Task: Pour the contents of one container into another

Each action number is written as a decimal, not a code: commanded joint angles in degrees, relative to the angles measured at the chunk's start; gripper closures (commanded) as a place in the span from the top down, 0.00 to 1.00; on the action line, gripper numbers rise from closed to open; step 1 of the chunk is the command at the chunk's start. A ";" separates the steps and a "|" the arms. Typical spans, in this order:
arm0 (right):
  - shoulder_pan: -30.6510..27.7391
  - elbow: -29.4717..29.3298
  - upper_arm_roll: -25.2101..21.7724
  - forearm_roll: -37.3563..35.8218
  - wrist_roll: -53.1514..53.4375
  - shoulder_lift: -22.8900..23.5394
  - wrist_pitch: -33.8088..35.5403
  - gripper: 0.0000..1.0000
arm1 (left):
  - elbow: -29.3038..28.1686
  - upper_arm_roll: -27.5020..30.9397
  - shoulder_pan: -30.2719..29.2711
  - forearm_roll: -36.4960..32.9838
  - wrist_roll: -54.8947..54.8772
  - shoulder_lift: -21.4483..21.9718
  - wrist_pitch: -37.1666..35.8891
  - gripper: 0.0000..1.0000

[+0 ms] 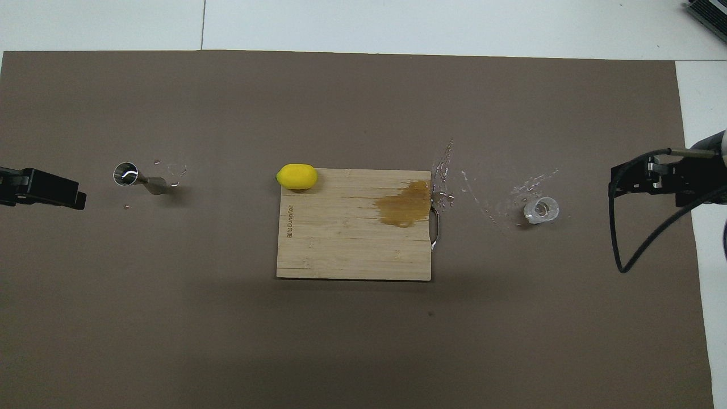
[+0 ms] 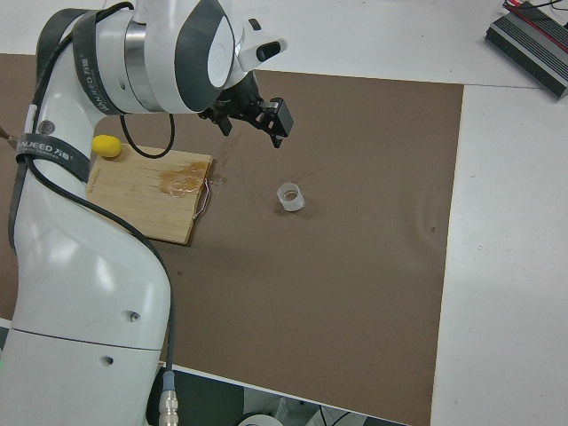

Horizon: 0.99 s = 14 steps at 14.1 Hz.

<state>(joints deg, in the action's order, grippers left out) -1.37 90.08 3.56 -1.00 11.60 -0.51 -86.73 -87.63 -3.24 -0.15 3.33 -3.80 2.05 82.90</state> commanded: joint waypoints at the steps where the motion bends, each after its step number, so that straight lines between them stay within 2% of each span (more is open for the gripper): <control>1: -0.66 1.41 0.31 0.29 -0.88 -1.08 -0.72 1.00 | 1.15 0.17 0.14 -0.07 -0.59 -0.64 -0.37 1.00; 10: -0.66 1.41 0.22 0.29 -0.88 -1.08 -0.72 1.00 | 0.54 -0.18 1.02 -2.89 -0.50 -0.64 1.21 1.00; 12: -0.66 1.41 0.31 0.29 -0.88 -1.08 -0.72 1.00 | -2.96 -0.45 2.16 -3.15 -0.42 0.06 3.92 1.00; 14: -0.66 1.41 0.31 0.29 -0.88 -1.08 -0.81 1.00 | -3.51 0.16 1.47 -3.07 -0.59 -0.37 2.89 1.00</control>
<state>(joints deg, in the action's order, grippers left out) -1.37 90.08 3.56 -1.00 11.60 -0.51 -86.73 -89.53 -4.01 0.90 1.33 -3.81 1.75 84.93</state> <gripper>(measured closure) 0.000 0.000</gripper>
